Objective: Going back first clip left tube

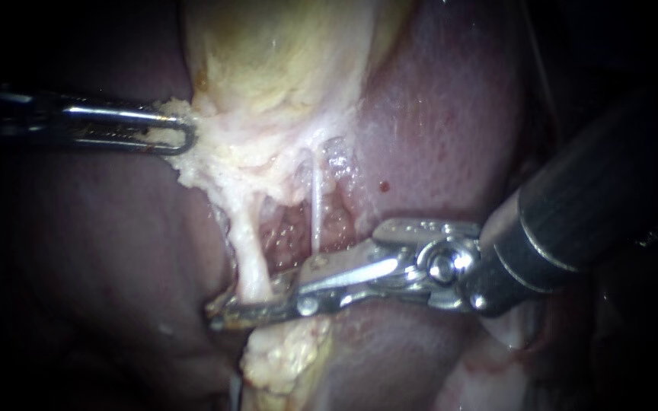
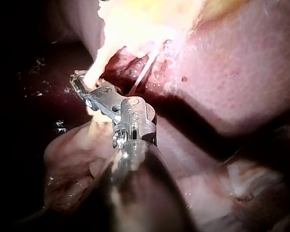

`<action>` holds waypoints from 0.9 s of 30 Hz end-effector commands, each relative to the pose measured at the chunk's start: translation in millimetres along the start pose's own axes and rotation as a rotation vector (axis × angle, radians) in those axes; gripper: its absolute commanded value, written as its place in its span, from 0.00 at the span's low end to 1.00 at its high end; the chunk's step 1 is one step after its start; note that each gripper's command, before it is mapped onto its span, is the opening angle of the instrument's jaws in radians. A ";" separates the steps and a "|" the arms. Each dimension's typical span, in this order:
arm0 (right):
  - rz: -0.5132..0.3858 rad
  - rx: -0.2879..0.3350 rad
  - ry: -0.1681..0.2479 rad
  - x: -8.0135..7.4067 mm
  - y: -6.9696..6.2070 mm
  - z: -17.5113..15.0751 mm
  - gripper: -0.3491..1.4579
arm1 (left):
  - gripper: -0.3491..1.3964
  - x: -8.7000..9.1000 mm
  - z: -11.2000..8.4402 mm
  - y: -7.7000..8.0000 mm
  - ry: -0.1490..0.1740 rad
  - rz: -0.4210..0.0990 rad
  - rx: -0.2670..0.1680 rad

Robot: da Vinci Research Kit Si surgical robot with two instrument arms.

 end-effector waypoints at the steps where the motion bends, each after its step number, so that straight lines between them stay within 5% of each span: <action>1: 0.000 0.000 0.000 -0.1 0.0 0.0 0.00 | 0.00 0.0 0.0 0.0 0.000 0.000 0.000; 4: 0.000 0.009 -0.003 -0.1 0.1 0.0 0.00 | 0.00 0.0 0.0 0.0 0.000 0.001 0.000; 8: -0.002 0.102 0.026 -0.3 0.3 0.6 0.37 | 0.00 0.0 0.0 0.0 0.000 0.001 0.000; 10: -0.001 0.115 0.046 -0.2 0.4 1.1 0.43 | 0.00 0.0 0.0 0.0 0.000 0.001 0.000; 17: -0.006 0.122 0.062 -0.8 0.8 1.9 0.46 | 0.00 -0.1 -0.2 0.0 -0.001 0.001 -0.001; 20: -0.004 0.094 0.077 -1.4 1.9 2.6 0.47 | 0.00 -0.1 -0.2 0.1 -0.001 0.001 0.000; 27: -0.191 0.013 0.086 -3.9 6.0 3.5 0.47 | 0.00 -0.2 -0.3 0.1 -0.001 0.001 -0.001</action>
